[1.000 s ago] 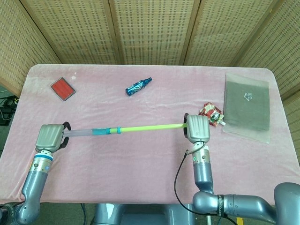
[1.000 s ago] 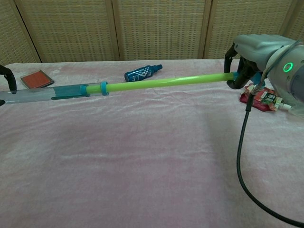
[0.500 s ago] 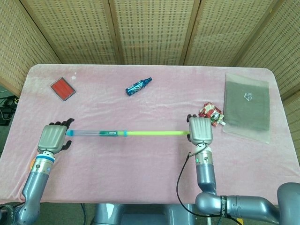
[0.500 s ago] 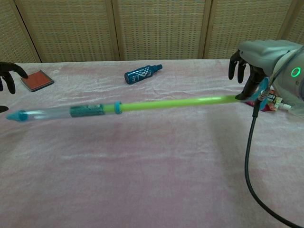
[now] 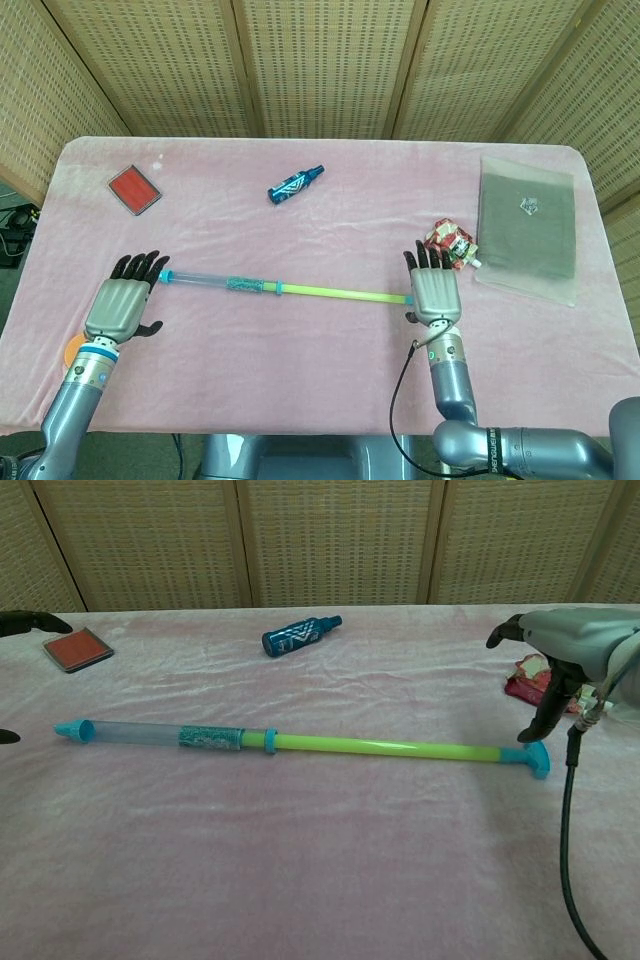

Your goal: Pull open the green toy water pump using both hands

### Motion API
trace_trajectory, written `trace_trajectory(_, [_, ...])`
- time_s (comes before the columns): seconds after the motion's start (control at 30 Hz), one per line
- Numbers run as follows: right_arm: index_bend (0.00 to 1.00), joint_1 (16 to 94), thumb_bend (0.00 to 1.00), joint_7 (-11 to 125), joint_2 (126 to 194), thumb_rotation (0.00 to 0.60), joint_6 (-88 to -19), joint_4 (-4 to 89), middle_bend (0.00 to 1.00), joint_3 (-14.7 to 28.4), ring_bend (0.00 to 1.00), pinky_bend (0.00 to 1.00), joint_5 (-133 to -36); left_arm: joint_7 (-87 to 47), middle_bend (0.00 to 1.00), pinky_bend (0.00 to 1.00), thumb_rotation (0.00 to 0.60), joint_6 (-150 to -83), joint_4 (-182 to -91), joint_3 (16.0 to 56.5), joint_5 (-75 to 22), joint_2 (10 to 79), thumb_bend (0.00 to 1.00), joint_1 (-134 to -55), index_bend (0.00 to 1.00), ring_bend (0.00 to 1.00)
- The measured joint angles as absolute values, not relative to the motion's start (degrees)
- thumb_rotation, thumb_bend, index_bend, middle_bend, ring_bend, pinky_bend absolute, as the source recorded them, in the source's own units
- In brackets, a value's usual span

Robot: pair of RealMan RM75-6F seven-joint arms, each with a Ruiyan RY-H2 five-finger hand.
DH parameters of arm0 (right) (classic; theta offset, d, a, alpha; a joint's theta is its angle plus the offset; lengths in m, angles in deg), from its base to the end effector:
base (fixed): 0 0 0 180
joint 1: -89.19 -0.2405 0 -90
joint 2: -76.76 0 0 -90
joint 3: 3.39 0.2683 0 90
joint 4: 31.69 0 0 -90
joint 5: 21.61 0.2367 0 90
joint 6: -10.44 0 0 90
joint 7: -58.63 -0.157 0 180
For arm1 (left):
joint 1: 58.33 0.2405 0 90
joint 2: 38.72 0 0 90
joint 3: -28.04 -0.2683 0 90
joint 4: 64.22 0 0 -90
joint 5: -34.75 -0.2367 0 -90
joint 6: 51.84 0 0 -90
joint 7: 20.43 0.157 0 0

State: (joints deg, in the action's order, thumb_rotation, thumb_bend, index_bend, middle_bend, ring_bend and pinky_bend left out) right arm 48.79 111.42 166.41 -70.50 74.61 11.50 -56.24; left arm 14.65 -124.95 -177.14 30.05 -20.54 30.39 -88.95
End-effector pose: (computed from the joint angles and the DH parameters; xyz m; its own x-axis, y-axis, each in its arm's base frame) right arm -0.1399 -0.3277 -0.0120 0.4812 -0.2619 0.8366 -0.8643 0.0179 0.5027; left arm -0.2112 0.2804 0.0552 0.5223 0.2631 0.8111 0.8517 -0.1139 -0.5115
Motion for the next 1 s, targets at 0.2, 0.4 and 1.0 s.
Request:
trace_trajectory(0.2, [0.12, 53.16, 0.24, 102.64, 163.76, 0.600, -70.37, 76.57, 0.00, 5.39, 0.00, 0.02, -68.51, 7.20, 0.00, 0.00, 0.600, -129.07, -175.13, 26.83, -32.84, 31.12, 0.20, -84.51, 0.00, 0.00])
trace_trajectory(0.4, [0.11, 58.75, 0.23, 89.44, 160.54, 0.600, -71.82, 74.03, 0.00, -1.60, 0.00, 0.02, -85.02, 0.24, 0.00, 0.00, 0.600, -134.91, -169.37, 22.06, -43.21, 32.75, 0.20, -78.00, 0.00, 0.00])
trace_trajectory(1.0, [0.04, 74.49, 0.22, 61.93, 154.56, 0.600, -85.18, 58.01, 0.00, -11.50, 0.00, 0.00, -107.86, -6.63, 0.00, 0.00, 0.600, -143.98, -156.97, 17.79, -54.13, 36.00, 0.20, -68.57, 0.00, 0.00])
